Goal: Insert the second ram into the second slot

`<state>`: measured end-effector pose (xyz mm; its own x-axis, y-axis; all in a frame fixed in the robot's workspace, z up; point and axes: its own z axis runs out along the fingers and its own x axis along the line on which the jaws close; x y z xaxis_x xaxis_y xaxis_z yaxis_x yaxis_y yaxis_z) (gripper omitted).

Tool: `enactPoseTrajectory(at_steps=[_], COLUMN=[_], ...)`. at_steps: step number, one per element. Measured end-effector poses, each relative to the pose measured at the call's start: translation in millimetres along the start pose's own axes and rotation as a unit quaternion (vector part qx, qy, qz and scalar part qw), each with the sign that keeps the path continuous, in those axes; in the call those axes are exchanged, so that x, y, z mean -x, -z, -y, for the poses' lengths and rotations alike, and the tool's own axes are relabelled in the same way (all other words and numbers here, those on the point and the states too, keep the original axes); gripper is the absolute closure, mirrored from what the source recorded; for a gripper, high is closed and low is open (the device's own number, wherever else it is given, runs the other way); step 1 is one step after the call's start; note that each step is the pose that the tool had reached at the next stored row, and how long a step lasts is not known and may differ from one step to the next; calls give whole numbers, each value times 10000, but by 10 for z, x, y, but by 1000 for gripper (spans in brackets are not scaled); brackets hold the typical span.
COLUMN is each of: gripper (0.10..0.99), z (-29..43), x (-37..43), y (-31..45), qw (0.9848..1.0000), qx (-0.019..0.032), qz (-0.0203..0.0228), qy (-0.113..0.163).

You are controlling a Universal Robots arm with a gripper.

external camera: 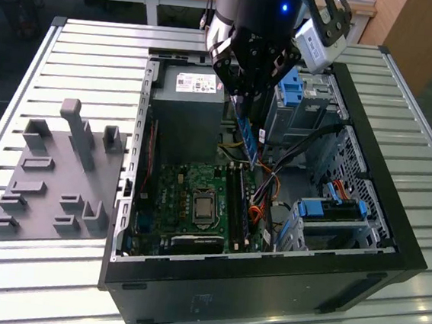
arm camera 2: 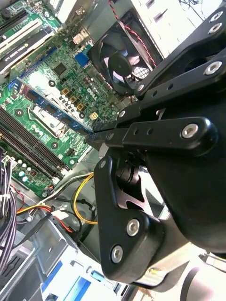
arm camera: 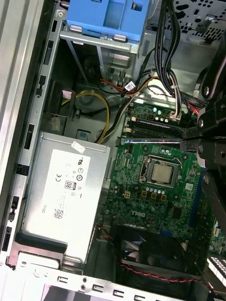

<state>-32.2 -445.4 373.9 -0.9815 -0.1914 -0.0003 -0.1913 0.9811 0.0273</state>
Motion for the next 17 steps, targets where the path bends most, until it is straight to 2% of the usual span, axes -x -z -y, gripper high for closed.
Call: enactPoseTrajectory(at_steps=[7,17], gripper=[957,957], z=[0,0], x=[0,0], y=[-6,-15], qw=[9996,9976], qx=[-5,-14], qz=[7,16], qy=[-292,-691])
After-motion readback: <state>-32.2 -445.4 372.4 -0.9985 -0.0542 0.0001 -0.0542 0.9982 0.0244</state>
